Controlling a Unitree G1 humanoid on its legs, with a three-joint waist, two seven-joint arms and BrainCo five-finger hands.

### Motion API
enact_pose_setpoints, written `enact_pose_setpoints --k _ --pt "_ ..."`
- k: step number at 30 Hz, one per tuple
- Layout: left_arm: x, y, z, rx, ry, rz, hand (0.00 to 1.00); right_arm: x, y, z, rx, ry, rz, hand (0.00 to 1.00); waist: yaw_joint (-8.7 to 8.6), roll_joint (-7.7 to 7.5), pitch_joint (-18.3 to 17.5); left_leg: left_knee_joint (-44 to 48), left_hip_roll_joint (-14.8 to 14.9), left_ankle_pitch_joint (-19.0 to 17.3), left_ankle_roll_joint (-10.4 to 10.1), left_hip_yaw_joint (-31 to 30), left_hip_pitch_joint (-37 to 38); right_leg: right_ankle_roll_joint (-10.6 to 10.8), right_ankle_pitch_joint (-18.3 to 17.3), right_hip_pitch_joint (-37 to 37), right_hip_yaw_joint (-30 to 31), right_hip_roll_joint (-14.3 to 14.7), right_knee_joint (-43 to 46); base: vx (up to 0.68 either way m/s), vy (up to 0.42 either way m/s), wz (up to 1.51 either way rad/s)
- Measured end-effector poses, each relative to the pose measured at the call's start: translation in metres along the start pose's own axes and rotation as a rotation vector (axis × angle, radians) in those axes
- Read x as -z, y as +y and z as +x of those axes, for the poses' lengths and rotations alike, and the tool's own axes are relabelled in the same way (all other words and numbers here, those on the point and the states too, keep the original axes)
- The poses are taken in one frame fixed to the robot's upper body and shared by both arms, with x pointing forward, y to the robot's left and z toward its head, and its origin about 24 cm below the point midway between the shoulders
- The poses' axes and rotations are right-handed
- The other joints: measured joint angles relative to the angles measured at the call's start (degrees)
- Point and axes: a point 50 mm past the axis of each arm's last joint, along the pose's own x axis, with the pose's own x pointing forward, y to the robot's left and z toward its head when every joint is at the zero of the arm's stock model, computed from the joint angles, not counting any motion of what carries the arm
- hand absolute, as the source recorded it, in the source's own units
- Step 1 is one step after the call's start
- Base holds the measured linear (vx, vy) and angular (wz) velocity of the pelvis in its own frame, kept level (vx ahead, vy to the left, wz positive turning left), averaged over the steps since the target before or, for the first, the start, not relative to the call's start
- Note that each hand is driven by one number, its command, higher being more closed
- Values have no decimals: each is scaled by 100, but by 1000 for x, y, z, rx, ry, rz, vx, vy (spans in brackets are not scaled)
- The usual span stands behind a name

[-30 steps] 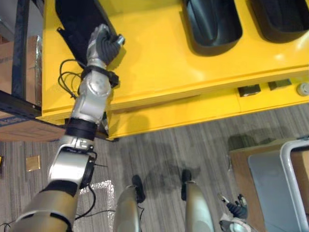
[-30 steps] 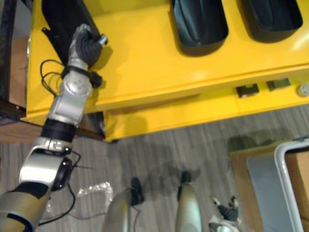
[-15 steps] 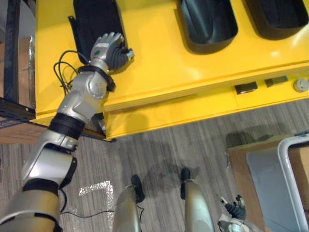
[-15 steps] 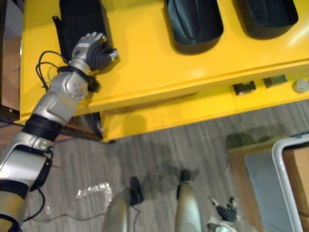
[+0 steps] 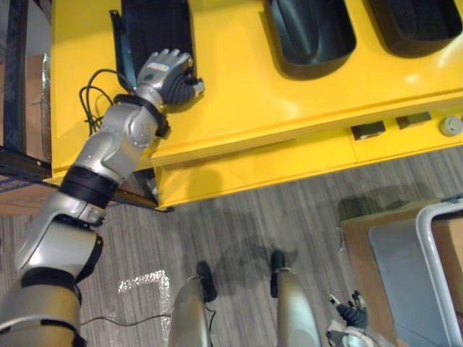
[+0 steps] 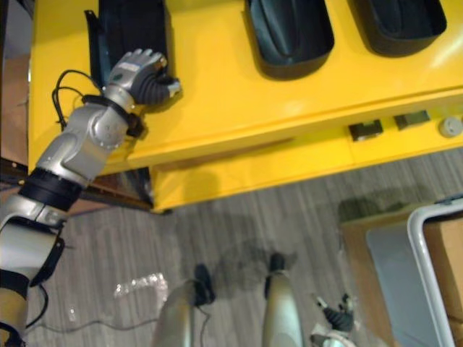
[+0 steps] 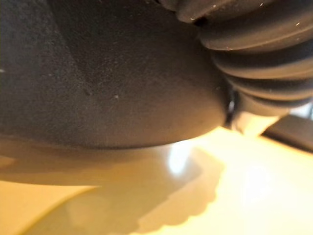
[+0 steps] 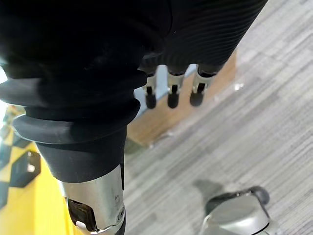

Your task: Walk over and take plastic housings, then place them on the shelf

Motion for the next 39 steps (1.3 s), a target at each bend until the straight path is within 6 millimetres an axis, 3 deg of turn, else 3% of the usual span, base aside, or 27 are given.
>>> enact_pose_setpoints --k 12,21,25,29,39 --pt "-7 4 3 -57 -5 -43 0 1 -1 0 2 3 -4 0 80 35 -1 96 13 -57 27 -12 -34 -22 -37 0 -3 -1 48 0 0 0" --pt "-14 15 9 -299 83 -277 0 0 -2 0 5 3 -5 0 91 74 -12 188 -35 -85 46 -58 -87 15 -100 -5 -24 -66 148 4 4 3" --pt "-24 16 0 -430 88 -376 0 0 -2 0 10 0 -6 0 83 74 -12 194 -40 -85 46 -88 -78 16 -101 21 -49 -79 149 0 0 0" --pt "-20 21 -14 -545 131 -417 0 -1 -3 1 31 -4 -8 0 88 74 -13 202 -36 -90 51 -80 -63 16 -101 42 -62 -78 152 0 0 0" --pt "-21 22 -42 -605 118 -428 0 -3 -3 1 43 -14 -24 0 91 101 -61 299 16 -217 78 -13 27 16 -110 120 -1 -12 118 8 2 -5"
